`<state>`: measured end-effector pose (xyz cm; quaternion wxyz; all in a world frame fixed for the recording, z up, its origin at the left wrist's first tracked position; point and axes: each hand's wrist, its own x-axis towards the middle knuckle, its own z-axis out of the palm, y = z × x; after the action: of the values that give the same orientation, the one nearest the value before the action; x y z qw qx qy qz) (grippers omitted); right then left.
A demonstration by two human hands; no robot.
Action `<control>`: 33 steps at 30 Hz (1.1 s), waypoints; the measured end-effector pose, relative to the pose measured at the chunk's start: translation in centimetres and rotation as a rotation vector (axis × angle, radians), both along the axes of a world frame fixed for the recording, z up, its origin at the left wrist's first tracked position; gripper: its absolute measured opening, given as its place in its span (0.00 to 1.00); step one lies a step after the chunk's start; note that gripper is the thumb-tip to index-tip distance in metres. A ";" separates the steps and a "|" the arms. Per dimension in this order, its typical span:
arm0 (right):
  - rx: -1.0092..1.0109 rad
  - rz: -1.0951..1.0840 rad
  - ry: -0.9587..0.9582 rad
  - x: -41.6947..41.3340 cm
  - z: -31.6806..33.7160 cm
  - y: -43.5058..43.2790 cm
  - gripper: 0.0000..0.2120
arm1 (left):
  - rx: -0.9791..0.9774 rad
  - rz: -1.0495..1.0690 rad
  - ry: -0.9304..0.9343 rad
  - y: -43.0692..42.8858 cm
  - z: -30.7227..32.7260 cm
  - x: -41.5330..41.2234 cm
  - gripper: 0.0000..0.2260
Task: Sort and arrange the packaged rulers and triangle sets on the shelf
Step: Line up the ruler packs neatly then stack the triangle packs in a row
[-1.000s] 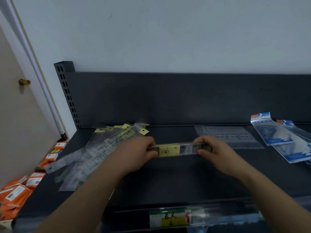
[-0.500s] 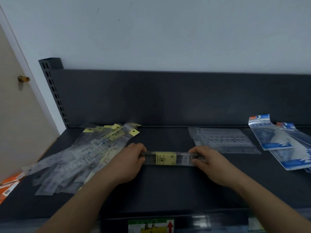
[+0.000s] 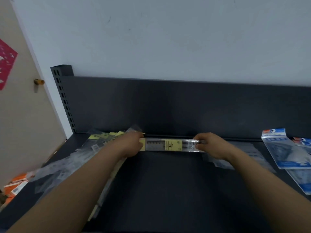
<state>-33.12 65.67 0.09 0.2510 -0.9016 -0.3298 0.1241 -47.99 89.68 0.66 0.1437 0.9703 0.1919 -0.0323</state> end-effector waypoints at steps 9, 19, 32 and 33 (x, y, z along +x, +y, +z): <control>-0.054 0.043 0.012 1.4 -1.1 3.3 0.06 | -0.014 0.067 -0.137 1.7 -0.8 -0.7 0.31; -0.325 0.122 -0.214 0.6 -1.5 5.7 0.19 | 0.311 -0.122 -0.048 -1.0 -3.1 1.1 0.25; -0.463 0.157 -0.224 -7.2 -3.8 2.3 0.36 | 0.185 -0.144 0.173 -4.3 -3.9 -1.8 0.33; -0.462 0.155 -0.223 -7.5 -3.8 2.1 0.36 | 0.179 -0.149 0.164 -4.5 -3.9 -2.1 0.33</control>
<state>-40.59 67.77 -3.72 -0.0095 -0.9151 -0.3864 0.1149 -50.11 85.21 -3.23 0.0376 0.9849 0.1326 -0.1051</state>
